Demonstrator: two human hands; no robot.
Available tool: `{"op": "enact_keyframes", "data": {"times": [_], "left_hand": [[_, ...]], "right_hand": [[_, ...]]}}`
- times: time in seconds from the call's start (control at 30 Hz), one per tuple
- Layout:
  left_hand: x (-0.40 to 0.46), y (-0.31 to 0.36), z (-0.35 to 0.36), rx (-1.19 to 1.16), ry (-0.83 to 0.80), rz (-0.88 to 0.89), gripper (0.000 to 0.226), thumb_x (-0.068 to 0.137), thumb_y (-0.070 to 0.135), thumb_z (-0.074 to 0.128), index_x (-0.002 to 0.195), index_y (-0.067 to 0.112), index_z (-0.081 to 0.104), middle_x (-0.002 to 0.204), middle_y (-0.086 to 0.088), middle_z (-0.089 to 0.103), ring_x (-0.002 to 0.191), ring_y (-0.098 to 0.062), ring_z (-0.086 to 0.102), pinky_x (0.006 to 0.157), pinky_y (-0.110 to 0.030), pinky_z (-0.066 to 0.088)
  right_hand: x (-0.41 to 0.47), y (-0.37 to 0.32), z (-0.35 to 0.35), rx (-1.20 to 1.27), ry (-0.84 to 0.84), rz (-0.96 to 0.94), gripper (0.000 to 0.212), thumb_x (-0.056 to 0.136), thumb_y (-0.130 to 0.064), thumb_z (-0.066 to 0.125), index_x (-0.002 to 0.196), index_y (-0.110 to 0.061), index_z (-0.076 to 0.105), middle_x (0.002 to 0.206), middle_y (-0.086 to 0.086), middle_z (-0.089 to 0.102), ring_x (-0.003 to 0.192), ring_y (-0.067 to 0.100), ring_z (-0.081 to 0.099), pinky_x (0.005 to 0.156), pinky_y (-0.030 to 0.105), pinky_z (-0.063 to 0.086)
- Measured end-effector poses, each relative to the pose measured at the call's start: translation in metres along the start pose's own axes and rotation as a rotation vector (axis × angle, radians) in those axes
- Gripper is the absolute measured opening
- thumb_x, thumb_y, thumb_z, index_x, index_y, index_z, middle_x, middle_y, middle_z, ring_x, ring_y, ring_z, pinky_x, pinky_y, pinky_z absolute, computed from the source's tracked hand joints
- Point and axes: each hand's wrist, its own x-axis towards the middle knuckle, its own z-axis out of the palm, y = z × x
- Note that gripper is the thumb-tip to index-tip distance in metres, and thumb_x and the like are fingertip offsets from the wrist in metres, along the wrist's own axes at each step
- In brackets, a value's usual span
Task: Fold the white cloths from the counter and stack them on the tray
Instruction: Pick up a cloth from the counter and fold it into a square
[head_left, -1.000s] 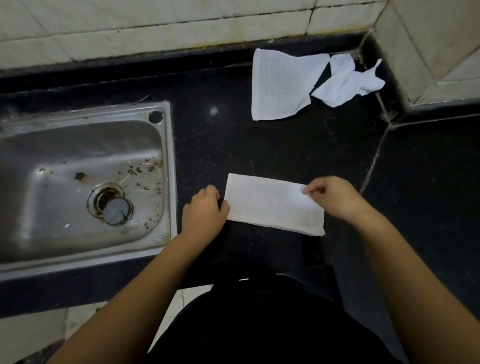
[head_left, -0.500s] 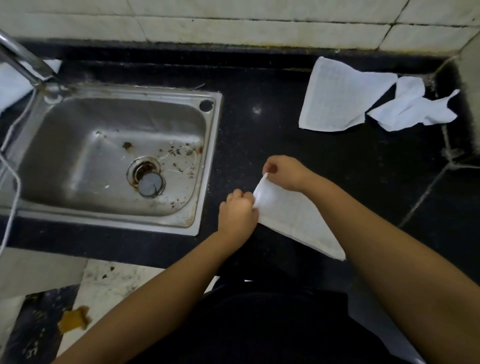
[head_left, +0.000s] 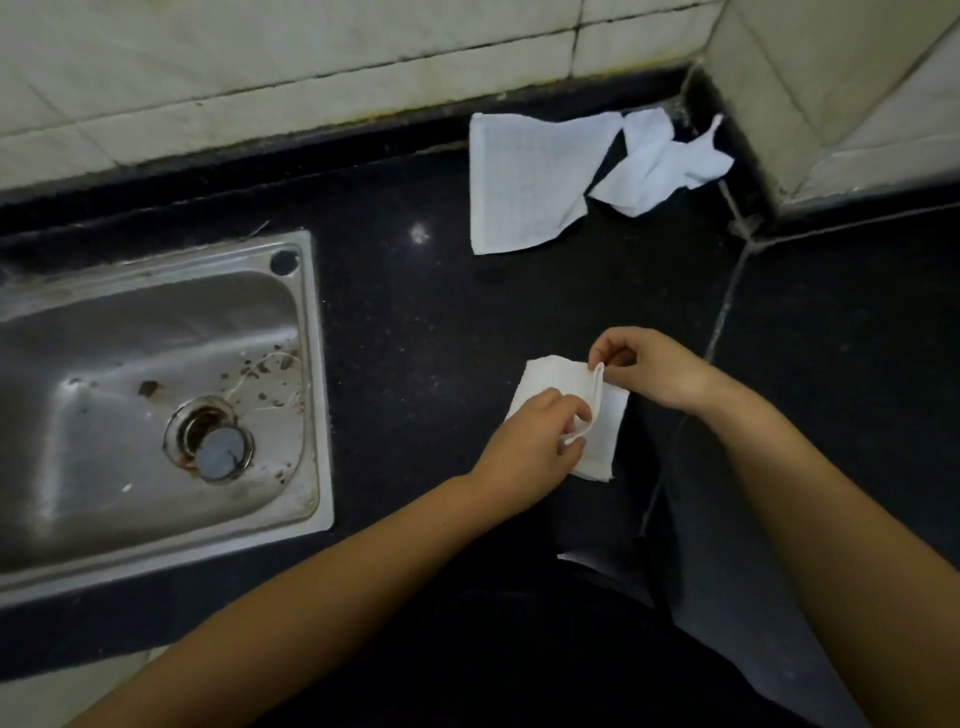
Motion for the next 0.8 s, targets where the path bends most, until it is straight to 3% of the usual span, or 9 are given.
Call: {"op": "enact_keyframes", "data": {"times": [0.1,0.17,0.3,0.4,0.47,0.57,0.7,0.8], "left_hand": [[0.011,0.006,0.022,0.046,-0.079,0.051,0.024,0.092,0.014,0.053,0.116,0.010,0.055,0.110,-0.008,0.052,0.099,-0.019,0.050,0.082,-0.036,0.046],[0.017,0.007,0.033,0.065,-0.110,0.075,0.025,0.092,0.012,0.053,0.117,0.008,0.055,0.110,-0.010,0.051,0.099,-0.023,0.050,0.081,-0.038,0.046],[0.022,0.003,0.044,0.213,-0.210,0.102,0.036,0.092,0.019,0.054,0.127,0.011,0.051,0.118,-0.009,0.049,0.111,-0.022,0.047,0.084,-0.033,0.044],[0.017,-0.001,0.031,0.123,-0.194,0.128,0.038,0.091,0.026,0.058,0.127,0.016,0.052,0.116,-0.003,0.052,0.108,-0.014,0.048,0.088,-0.030,0.044],[0.015,-0.009,0.013,0.013,-0.008,0.042,0.028,0.091,0.025,0.058,0.118,0.016,0.056,0.103,0.001,0.054,0.095,-0.012,0.051,0.085,-0.032,0.047],[0.021,-0.029,-0.010,-0.020,0.265,-0.227,0.023,0.091,0.028,0.057,0.110,0.016,0.052,0.095,0.001,0.054,0.089,-0.016,0.055,0.078,-0.034,0.049],[0.033,-0.035,-0.011,0.242,0.088,-0.439,0.042,0.090,0.043,0.055,0.118,0.012,0.048,0.115,-0.007,0.054,0.107,-0.024,0.053,0.091,-0.042,0.046],[0.037,-0.034,-0.007,0.292,0.054,-0.434,0.031,0.092,0.036,0.054,0.112,0.012,0.054,0.117,-0.008,0.053,0.108,-0.025,0.053,0.093,-0.042,0.045]], "right_hand": [[-0.006,0.025,0.007,-0.032,0.117,0.044,0.030,0.086,-0.002,0.056,0.075,-0.029,0.058,0.093,0.000,0.055,0.081,0.013,0.054,0.073,0.023,0.042],[-0.007,0.034,0.017,-0.043,0.197,0.056,0.030,0.086,0.001,0.052,0.076,-0.027,0.058,0.097,0.002,0.052,0.083,0.015,0.053,0.073,0.020,0.041],[-0.012,0.036,0.031,-0.055,0.276,0.074,0.029,0.090,0.003,0.043,0.094,-0.015,0.066,0.105,0.001,0.047,0.091,0.012,0.049,0.086,0.019,0.039],[-0.022,0.033,0.030,-0.006,0.403,0.092,0.033,0.092,0.001,0.042,0.110,-0.013,0.065,0.109,0.002,0.049,0.096,0.010,0.049,0.086,0.013,0.034],[-0.031,0.034,0.030,0.048,0.492,0.188,0.027,0.093,-0.005,0.045,0.110,-0.012,0.064,0.107,0.006,0.058,0.090,0.012,0.052,0.080,0.015,0.036],[-0.036,0.032,0.044,0.025,0.390,0.371,0.023,0.095,-0.024,0.050,0.106,-0.007,0.061,0.101,0.010,0.066,0.085,0.020,0.058,0.075,0.029,0.046],[-0.029,0.015,0.065,-0.134,0.384,0.467,0.041,0.094,-0.038,0.050,0.118,-0.005,0.052,0.114,0.014,0.060,0.102,0.030,0.059,0.073,0.034,0.044],[-0.022,0.009,0.070,-0.242,0.380,0.517,0.047,0.093,-0.036,0.053,0.128,-0.006,0.045,0.129,0.014,0.051,0.115,0.031,0.053,0.083,0.038,0.044]]}}
